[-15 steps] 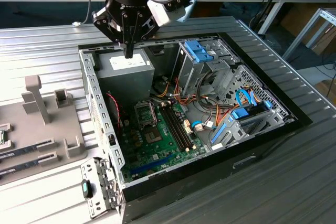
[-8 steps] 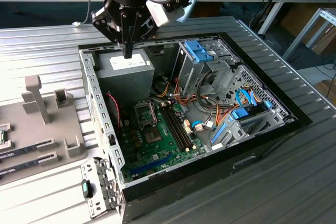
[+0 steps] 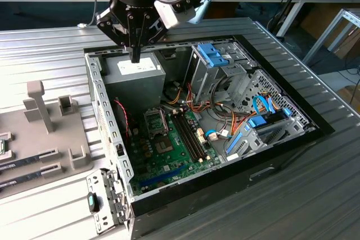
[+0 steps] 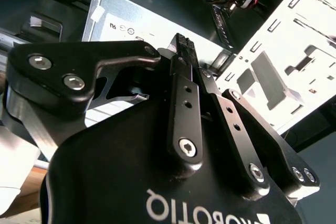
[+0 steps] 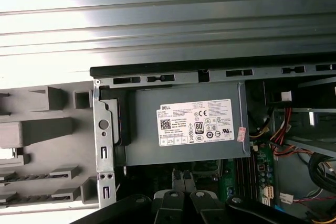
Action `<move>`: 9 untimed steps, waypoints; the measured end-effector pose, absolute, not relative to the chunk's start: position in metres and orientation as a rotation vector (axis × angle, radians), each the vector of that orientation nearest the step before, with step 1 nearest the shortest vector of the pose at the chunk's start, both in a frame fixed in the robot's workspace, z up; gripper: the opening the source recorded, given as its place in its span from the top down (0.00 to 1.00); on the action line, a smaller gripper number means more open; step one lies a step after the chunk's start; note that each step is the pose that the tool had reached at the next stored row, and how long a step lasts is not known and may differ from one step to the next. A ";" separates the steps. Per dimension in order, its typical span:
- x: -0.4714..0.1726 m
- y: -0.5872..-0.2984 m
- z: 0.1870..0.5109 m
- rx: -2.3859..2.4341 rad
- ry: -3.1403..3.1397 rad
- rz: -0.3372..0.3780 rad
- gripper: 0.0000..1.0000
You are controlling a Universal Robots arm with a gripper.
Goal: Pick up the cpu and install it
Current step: 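Reach for the cpu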
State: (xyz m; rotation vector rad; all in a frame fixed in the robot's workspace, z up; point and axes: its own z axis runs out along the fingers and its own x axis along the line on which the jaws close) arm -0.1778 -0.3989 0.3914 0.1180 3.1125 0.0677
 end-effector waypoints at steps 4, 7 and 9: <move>-0.179 -0.399 0.391 0.118 3.113 0.068 0.89; -0.181 -0.399 0.391 0.118 3.113 0.068 0.89; -0.182 -0.399 0.391 0.118 3.112 0.068 0.89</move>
